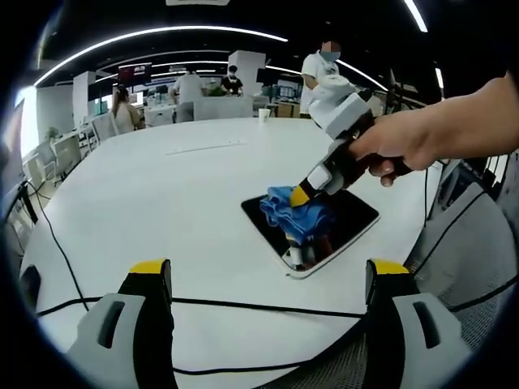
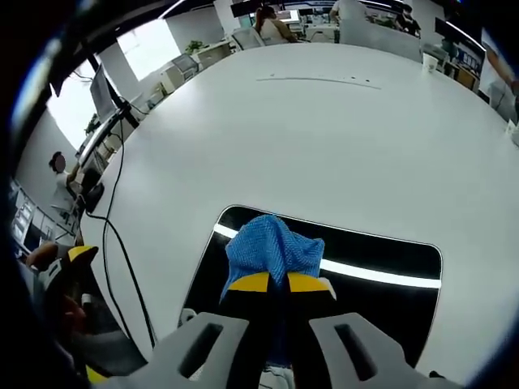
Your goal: Wipe the mirror surface with the cleaning cloth until all visible marks leave the cleaned area.
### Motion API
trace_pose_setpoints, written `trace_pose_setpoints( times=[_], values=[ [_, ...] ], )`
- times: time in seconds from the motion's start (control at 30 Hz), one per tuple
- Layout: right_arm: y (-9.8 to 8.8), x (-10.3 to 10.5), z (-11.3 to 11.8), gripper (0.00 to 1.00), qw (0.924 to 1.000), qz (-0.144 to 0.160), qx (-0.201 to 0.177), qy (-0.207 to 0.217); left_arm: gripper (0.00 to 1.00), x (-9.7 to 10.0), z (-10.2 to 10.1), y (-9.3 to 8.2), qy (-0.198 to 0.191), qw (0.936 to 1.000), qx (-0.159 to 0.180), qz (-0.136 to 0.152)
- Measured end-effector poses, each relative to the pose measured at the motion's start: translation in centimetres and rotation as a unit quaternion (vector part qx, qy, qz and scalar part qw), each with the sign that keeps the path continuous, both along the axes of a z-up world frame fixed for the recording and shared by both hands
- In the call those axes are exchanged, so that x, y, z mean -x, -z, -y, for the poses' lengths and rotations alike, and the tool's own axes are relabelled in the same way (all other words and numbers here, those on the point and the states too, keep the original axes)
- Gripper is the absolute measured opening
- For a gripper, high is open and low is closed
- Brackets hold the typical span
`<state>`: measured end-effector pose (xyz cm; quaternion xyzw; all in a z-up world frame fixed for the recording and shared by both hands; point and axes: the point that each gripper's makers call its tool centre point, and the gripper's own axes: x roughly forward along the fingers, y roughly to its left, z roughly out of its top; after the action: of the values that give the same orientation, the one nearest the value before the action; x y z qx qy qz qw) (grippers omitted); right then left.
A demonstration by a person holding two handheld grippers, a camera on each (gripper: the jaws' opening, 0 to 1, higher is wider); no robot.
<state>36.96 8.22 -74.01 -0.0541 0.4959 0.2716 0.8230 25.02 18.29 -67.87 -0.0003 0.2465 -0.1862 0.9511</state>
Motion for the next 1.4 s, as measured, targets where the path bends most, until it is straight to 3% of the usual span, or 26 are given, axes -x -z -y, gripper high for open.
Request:
trace_pose_setpoints(
  times=[0.77, 1.4],
  values=[
    [-0.2, 4.5, 0.8, 0.0, 0.9999, 0.014, -0.002, -0.007, 0.99, -0.1, -0.1, -0.2, 0.0, 1.0, 0.0, 0.004],
    [-0.3, 7.4, 1.6, 0.0, 0.9997, -0.011, -0.019, 0.009, 0.99, -0.1, -0.2, -0.4, -0.005, 0.9999, -0.002, 0.01]
  ],
)
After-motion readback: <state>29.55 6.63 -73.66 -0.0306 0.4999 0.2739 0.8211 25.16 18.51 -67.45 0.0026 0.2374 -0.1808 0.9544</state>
